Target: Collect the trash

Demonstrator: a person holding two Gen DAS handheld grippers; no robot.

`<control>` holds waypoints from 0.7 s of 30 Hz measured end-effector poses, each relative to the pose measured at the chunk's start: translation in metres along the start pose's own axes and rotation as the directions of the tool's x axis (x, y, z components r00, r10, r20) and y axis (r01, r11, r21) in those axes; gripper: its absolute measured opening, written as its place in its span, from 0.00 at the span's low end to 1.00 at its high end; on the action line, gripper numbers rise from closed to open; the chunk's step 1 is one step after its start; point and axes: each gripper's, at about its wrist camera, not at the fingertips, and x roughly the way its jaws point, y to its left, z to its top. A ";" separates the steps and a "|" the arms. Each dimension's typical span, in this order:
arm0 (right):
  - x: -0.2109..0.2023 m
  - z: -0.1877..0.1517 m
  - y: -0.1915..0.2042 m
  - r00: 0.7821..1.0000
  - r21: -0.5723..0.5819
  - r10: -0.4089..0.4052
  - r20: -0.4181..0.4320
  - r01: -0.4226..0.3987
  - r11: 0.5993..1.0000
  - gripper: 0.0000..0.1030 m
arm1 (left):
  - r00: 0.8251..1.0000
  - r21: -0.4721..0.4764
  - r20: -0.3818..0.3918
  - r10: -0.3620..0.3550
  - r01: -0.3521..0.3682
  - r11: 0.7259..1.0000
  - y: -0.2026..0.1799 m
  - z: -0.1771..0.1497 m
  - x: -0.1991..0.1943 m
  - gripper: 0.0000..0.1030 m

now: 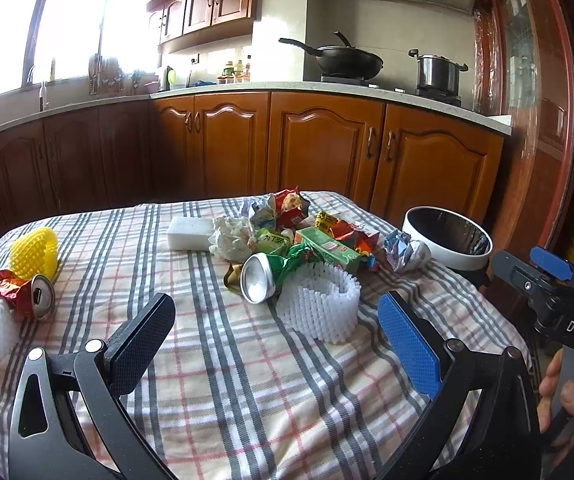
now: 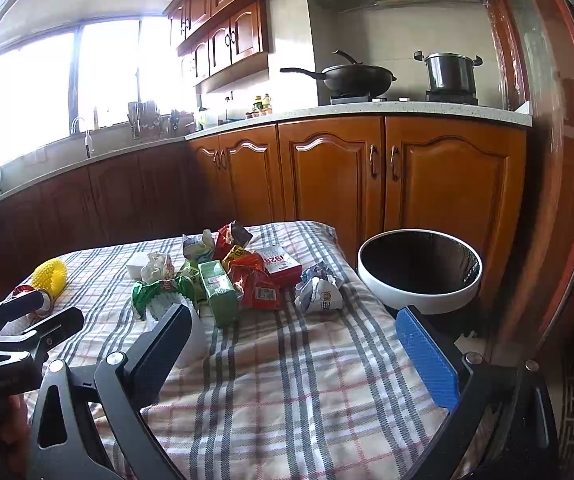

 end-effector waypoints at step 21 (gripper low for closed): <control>0.000 0.002 -0.001 1.000 0.003 0.013 0.004 -0.013 1.000 1.00 | 1.000 0.002 0.006 -0.008 0.008 1.000 -0.002 0.000 0.002 1.00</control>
